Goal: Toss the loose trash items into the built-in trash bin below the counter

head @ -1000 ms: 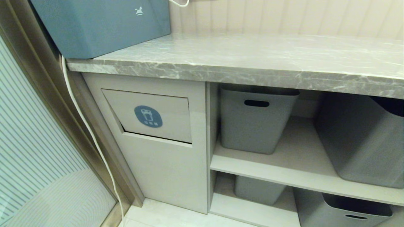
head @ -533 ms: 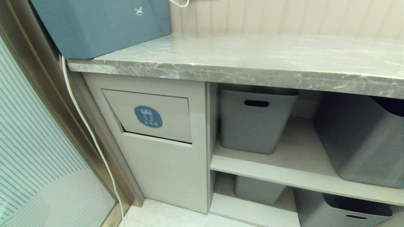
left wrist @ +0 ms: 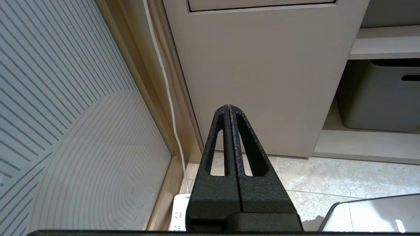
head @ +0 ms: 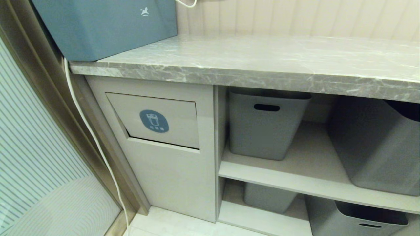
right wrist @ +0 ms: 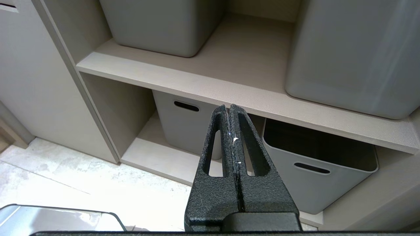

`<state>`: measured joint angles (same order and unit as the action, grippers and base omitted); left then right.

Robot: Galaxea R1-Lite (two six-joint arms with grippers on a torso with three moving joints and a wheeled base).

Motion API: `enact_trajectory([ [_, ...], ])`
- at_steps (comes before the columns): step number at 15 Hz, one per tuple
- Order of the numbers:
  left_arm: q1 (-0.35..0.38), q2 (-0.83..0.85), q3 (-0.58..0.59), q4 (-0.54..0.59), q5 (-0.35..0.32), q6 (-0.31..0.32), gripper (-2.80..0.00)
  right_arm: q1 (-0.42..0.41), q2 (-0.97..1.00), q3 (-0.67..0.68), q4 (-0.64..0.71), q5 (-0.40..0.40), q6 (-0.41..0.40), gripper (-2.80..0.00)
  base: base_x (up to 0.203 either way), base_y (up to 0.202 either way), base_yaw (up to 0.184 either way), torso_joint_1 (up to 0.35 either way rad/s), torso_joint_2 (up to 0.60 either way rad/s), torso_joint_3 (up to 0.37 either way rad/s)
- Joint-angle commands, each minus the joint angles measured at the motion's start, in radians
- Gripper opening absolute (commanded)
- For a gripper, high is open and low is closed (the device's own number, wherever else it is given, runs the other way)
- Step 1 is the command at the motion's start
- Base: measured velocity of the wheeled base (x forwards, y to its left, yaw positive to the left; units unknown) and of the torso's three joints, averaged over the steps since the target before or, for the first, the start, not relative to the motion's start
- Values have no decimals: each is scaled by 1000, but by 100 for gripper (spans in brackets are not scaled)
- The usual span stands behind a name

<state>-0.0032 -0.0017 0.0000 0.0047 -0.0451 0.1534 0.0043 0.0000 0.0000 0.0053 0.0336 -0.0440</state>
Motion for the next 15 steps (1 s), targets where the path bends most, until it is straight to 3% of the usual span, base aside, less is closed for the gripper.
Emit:
enact_trajectory([
  [1, 0, 0, 0, 1, 1, -3, -280, 0, -2, 0, -1, 0, 0, -280, 0, 0, 0, 0, 0, 0],
  [4, 3, 0, 0, 1, 5, -16, -280, 0, -2, 0, -1, 0, 0, -280, 0, 0, 0, 0, 0, 0],
  [8, 3, 0, 0, -1, 45, -127, -280, 0, -2, 0, 0, 0, 0, -280, 0, 0, 0, 0, 0, 0],
  [15, 3, 0, 0, -2, 47, -135, -280, 0, -2, 0, 1, 0, 0, -280, 0, 0, 0, 0, 0, 0],
])
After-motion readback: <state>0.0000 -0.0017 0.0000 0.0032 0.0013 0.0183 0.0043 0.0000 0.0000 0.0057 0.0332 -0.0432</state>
